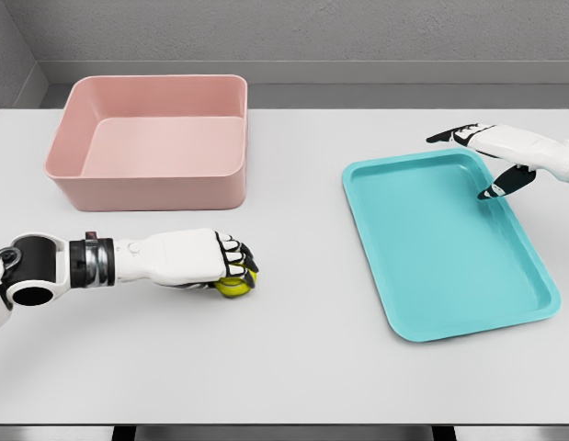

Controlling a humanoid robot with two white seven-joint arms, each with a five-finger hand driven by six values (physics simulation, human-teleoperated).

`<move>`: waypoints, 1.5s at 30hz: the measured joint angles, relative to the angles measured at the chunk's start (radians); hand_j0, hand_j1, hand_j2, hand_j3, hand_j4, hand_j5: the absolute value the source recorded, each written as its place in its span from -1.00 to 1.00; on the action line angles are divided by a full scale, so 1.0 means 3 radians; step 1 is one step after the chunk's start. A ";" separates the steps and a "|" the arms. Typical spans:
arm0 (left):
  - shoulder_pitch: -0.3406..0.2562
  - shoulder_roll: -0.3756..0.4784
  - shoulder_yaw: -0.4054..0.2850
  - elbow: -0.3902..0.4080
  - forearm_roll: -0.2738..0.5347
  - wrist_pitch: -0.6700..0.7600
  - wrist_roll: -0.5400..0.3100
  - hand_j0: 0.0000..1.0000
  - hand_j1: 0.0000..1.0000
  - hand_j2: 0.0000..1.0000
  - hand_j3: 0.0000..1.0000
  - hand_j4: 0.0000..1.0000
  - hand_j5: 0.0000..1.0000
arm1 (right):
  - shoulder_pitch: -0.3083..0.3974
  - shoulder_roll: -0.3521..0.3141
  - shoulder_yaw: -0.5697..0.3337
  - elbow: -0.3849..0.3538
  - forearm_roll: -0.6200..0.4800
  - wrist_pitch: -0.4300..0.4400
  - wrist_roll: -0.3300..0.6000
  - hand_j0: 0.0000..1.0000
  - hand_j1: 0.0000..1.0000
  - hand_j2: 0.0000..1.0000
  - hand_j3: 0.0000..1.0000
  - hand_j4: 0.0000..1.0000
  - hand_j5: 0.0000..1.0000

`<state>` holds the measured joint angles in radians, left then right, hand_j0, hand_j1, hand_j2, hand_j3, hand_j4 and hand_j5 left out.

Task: Put the tennis from the blue tray into the pink basket with both arms

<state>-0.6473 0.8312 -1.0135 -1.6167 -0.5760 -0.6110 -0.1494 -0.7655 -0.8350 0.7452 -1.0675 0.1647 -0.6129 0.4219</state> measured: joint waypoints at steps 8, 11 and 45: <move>-0.0036 0.0088 0.0152 -0.0081 0.0056 -0.0002 0.0018 0.16 0.16 0.16 0.16 0.16 0.16 | 0.0000 0.0004 0.0000 -0.0004 0.0000 0.0000 -0.0003 1.00 1.00 1.00 1.00 1.00 1.00; -0.0046 0.0126 0.0206 -0.0088 0.0078 -0.0002 0.0020 0.16 0.16 0.16 0.16 0.16 0.16 | 0.0000 0.0004 0.0000 -0.0005 0.0000 0.0000 -0.0006 1.00 1.00 1.00 1.00 1.00 1.00; -0.0332 0.0340 0.0444 -0.0053 0.0363 -0.0003 0.0026 0.16 0.16 0.16 0.16 0.16 0.16 | 0.0000 0.0010 0.0000 -0.0013 -0.0001 0.0000 -0.0009 1.00 1.00 1.00 1.00 1.00 1.00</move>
<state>-0.7470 0.9333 -0.8804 -1.6327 -0.4670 -0.6119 -0.1417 -0.7655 -0.8320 0.7452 -1.0714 0.1643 -0.6129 0.4192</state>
